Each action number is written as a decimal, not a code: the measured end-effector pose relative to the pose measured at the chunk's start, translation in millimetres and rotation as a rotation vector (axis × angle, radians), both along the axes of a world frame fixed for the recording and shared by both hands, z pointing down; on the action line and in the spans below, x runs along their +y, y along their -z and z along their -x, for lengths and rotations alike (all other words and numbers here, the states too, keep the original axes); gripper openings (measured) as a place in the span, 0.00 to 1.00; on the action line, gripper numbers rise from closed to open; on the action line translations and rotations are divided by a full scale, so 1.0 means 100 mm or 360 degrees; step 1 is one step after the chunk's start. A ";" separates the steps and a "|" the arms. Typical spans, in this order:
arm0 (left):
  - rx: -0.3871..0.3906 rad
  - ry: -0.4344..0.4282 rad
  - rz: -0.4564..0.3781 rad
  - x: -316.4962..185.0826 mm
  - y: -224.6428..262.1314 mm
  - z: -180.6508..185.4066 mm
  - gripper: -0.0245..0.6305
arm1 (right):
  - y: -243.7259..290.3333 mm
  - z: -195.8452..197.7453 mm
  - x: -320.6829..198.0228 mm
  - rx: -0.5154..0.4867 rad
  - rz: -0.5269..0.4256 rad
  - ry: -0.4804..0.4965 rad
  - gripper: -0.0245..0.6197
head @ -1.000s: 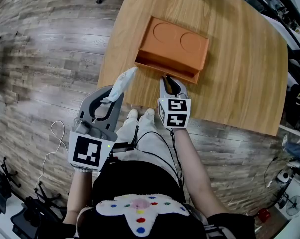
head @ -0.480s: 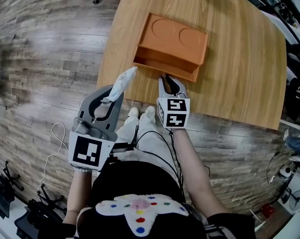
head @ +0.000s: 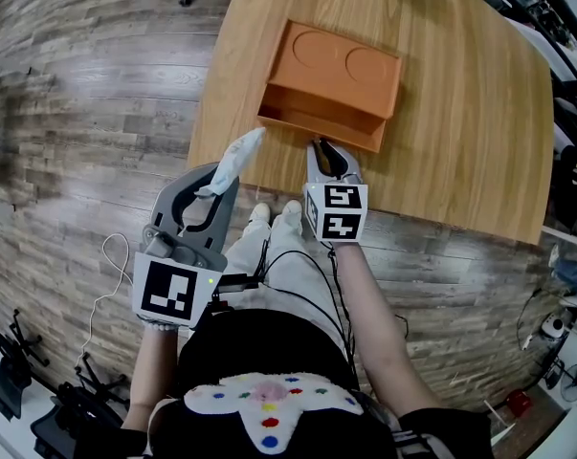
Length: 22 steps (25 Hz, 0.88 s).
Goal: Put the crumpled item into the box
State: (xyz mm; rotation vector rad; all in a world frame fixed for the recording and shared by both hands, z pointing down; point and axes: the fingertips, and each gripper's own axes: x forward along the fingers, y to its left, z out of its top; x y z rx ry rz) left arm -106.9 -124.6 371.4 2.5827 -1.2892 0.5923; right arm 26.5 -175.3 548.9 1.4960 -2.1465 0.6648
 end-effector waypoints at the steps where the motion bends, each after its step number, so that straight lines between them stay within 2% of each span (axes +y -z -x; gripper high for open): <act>1: 0.0001 0.0000 0.0001 0.02 0.01 -0.01 0.11 | 0.01 -0.01 0.02 -0.0006 0.0003 -0.0004 0.15; 5: -0.0001 -0.0004 0.0001 0.05 0.00 -0.01 0.11 | 0.01 0.00 0.07 -0.0043 0.0022 -0.0018 0.15; 12: 0.0001 -0.0016 0.0002 0.09 0.01 -0.04 0.11 | -0.01 0.00 0.14 0.0008 -0.0003 0.0005 0.15; 22: -0.0001 -0.0024 0.0012 0.05 -0.05 -0.04 0.11 | -0.04 0.08 0.30 -0.0023 0.0027 0.0004 0.15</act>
